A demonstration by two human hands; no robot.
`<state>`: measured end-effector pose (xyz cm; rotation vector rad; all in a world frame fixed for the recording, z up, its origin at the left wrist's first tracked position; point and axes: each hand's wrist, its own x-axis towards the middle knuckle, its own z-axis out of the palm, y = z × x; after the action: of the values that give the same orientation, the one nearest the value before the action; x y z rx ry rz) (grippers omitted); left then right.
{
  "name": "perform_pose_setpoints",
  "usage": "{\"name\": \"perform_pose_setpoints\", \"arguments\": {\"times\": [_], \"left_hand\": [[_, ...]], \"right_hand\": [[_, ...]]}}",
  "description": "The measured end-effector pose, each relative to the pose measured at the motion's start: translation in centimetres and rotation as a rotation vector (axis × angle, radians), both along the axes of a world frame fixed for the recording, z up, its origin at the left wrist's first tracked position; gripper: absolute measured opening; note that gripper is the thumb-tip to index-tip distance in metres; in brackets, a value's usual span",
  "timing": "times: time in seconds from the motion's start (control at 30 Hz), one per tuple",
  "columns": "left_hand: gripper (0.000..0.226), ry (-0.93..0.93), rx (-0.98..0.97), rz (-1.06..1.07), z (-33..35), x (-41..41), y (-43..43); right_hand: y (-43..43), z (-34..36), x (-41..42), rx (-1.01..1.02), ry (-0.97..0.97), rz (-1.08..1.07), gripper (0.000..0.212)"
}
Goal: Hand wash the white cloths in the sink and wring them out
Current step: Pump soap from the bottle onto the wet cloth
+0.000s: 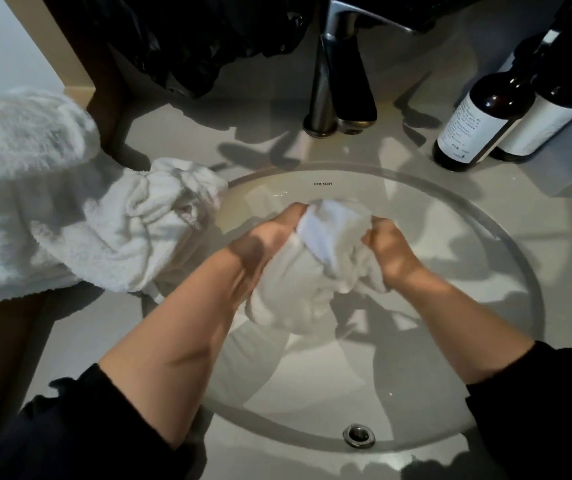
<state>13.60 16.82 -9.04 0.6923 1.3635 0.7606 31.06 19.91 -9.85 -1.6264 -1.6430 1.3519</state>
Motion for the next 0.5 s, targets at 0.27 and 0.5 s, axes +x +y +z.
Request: {"name": "perform_pose_setpoints", "arguments": {"times": [0.27, 0.5], "left_hand": [[0.053, 1.322, 0.168, -0.519, -2.6, -1.9, -0.4], [0.089, 1.473, 0.03, -1.107, -5.4, -0.5, -2.4]], "right_hand": [[1.5, -1.7, 3.6, -0.1, -0.737, 0.141, 0.062], [-2.4, -4.3, 1.2, -0.161, -0.842, 0.612, 0.091]]}}
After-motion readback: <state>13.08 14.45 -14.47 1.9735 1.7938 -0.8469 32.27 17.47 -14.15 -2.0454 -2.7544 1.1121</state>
